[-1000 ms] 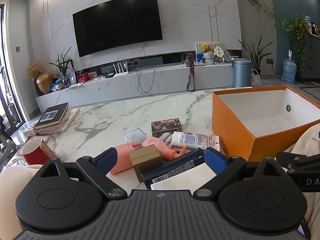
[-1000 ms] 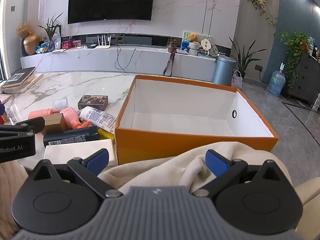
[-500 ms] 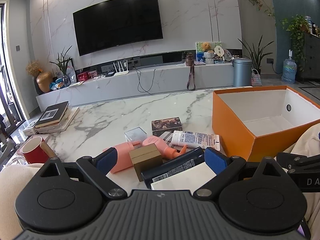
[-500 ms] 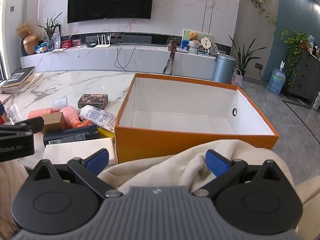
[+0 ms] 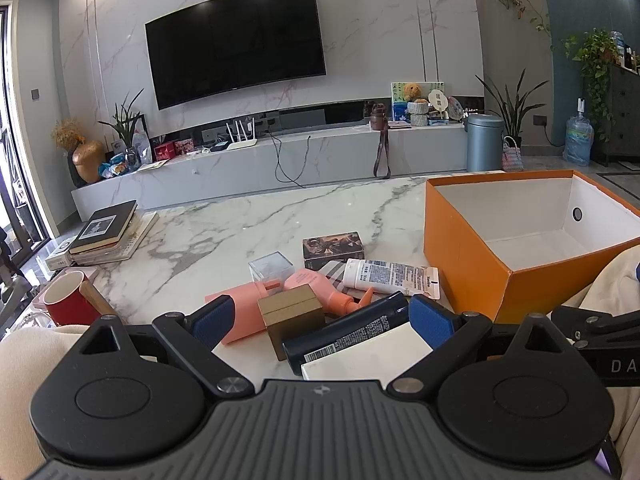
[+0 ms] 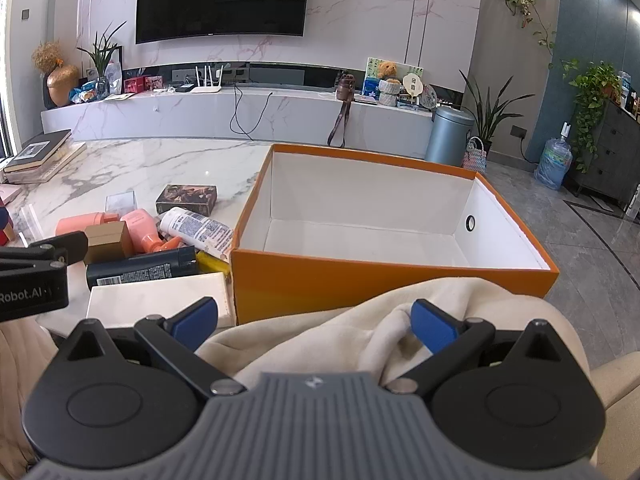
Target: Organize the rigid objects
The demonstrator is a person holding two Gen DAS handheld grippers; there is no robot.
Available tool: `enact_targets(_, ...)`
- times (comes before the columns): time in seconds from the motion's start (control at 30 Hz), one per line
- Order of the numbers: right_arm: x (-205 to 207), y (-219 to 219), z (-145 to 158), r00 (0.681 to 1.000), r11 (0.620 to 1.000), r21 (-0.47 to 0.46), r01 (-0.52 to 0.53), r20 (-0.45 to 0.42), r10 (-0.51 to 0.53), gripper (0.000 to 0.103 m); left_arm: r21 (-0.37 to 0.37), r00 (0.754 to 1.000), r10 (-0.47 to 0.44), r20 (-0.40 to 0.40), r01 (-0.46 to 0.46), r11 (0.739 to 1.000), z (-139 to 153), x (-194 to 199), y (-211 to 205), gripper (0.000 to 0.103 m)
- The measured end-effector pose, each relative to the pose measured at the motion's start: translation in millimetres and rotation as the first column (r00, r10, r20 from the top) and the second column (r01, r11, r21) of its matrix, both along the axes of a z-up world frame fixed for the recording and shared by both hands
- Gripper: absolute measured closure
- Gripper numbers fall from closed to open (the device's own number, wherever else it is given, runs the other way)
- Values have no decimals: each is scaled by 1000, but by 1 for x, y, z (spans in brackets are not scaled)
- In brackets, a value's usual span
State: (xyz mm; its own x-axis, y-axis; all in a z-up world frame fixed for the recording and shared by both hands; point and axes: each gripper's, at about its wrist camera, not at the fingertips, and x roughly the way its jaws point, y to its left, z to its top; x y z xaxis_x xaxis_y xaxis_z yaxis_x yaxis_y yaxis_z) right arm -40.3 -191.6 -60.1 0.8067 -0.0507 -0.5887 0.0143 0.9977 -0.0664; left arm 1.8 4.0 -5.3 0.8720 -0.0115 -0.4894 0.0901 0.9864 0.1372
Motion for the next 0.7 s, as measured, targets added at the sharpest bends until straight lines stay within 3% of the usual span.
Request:
enact_targets(0.3,0,0,-1,1000,1000,-2,-1,-3,1,2,-6,1000,-6,-12,6,1000,-2,-1,0,0)
enact_targets(0.53,1,-2,-1,1000,1000,11,-21,-5,21,2,-56,994,10,-107,-16,998,-1,7,9,1)
enact_targets(0.7,2,-4,-1,998,997,47,-64,2,64,8,-87,981,-32,-193,15,996,-4,16,15,27)
